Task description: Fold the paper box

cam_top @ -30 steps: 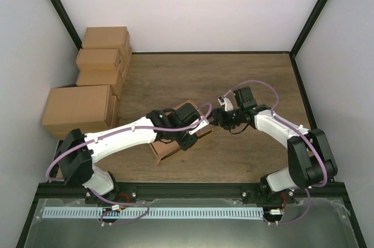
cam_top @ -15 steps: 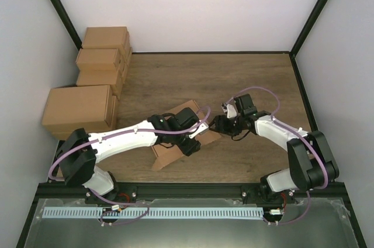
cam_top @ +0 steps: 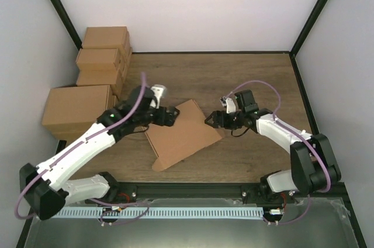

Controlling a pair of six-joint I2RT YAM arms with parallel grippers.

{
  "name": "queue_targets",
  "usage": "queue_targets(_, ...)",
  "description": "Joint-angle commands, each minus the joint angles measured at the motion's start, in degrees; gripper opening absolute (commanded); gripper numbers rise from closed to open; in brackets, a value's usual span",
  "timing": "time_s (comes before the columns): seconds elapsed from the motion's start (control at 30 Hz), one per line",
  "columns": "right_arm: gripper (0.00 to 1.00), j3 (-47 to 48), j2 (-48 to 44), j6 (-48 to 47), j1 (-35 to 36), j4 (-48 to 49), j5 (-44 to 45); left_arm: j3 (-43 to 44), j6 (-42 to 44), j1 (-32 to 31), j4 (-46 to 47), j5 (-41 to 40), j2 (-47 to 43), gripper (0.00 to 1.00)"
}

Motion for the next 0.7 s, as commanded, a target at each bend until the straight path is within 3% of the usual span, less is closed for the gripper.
queue_targets(0.0,0.84,-0.15,0.69,-2.49,0.05,3.37,-4.64,-8.05,-11.35,8.32,-1.24,4.17,-5.29,0.96)
queue_targets(0.37,0.86,-2.65,3.08,-3.95,0.03,5.97,-7.64,-23.73,-22.14,15.03,1.41,13.44,-14.87,0.94)
queue_targets(0.53,0.8,-3.77,4.29,-3.81,0.1,6.88,-8.52,-27.73,-24.51,15.18,2.96,15.11,-15.78,0.85)
queue_targets(0.67,0.75,-4.89,5.32,-3.76,0.14,7.71,-8.32,-29.41,-28.3,15.18,-0.64,9.87,-15.6,0.71)
